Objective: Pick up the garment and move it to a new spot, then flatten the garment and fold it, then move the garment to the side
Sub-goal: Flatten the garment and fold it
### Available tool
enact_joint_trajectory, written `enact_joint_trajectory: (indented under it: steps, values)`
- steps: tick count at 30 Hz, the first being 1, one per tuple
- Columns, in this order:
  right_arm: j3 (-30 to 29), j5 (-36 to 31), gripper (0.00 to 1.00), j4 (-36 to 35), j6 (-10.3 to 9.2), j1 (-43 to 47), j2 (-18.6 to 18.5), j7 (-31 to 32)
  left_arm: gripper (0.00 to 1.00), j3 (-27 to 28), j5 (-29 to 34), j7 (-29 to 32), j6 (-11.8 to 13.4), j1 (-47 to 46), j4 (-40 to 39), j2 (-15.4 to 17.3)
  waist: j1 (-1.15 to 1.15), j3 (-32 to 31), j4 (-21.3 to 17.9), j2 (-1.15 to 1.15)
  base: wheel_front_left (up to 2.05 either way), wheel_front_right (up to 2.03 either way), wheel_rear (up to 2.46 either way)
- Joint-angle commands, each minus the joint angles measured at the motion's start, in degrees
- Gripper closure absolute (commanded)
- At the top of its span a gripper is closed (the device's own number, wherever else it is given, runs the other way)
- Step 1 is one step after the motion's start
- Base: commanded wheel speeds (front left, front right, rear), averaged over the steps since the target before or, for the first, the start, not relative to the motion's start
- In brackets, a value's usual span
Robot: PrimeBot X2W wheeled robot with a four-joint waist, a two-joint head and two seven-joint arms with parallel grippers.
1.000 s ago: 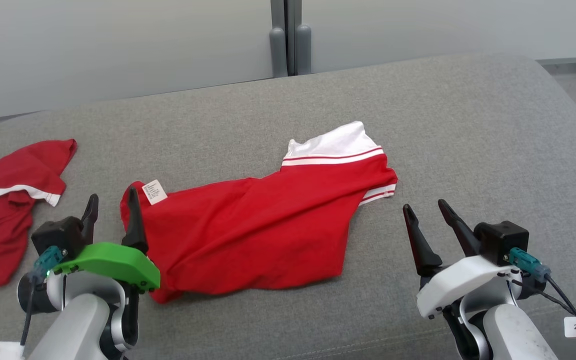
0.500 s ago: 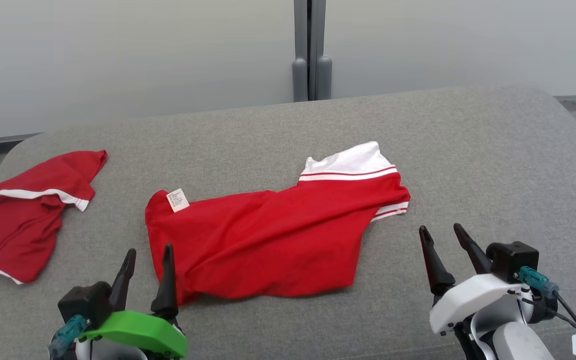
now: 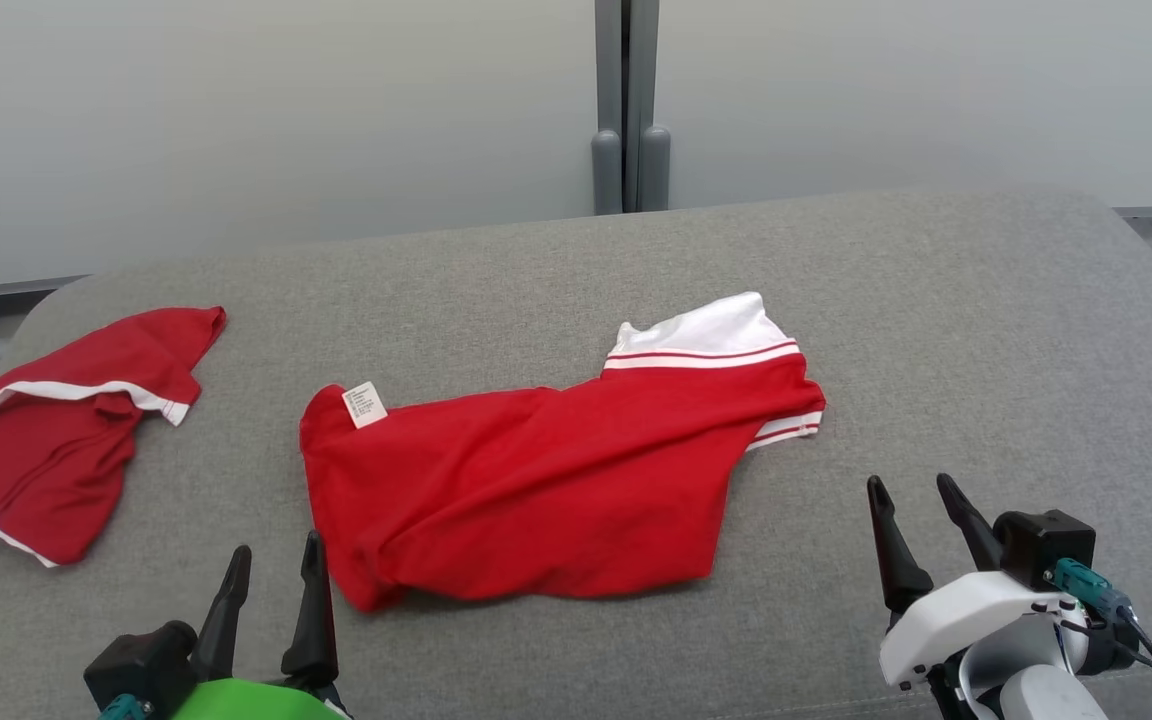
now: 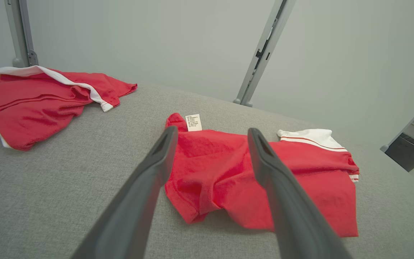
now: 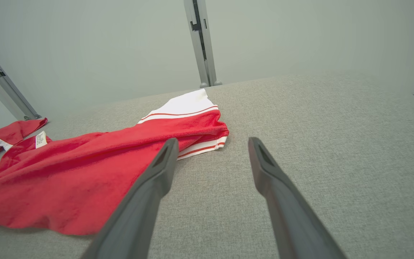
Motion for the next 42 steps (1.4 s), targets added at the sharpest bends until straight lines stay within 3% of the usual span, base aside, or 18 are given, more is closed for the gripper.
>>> enact_joint_trajectory:
  steps: [1, 13, 26, 33, 42]
  values:
    - [-0.2, -0.7, 0.00, 0.3, 0.00, -0.3, -0.1, -0.4, 0.00, 0.3, -0.2, 0.0, -0.8, 1.0, -0.2, 0.1, 0.00, -0.1, 0.4, 0.00, 0.00, 0.00, 0.00]
    - [0.0, -0.5, 0.00, 2.4, 0.00, -2.5, -0.1, -0.3, 0.00, 2.0, -2.4, 0.1, -5.4, 2.5, -1.4, 0.3, 0.00, 0.0, 2.5, 0.00, 0.00, 0.00, 0.00]
    - [0.3, 0.0, 0.00, 2.7, 0.00, -2.8, -0.1, 0.3, 0.00, 0.7, -0.5, 1.4, -3.6, 1.3, -0.2, 0.9, 0.00, 0.5, 2.4, 0.00, 0.00, 0.00, 0.00]
    - [-0.4, -0.8, 0.00, 2.1, 0.00, -3.9, -0.1, 1.7, 0.00, 0.1, -1.1, 6.3, -1.6, -0.3, 0.1, 1.6, 0.00, 1.3, 2.7, 0.00, 0.00, 0.00, 0.00]
    - [-0.6, -4.5, 0.00, 1.3, 0.00, -11.2, -0.1, 16.6, 0.00, -1.4, -0.1, 16.1, 1.2, -10.4, 0.1, 2.5, 0.00, 5.6, 2.8, 0.00, 0.00, 0.00, 0.00]
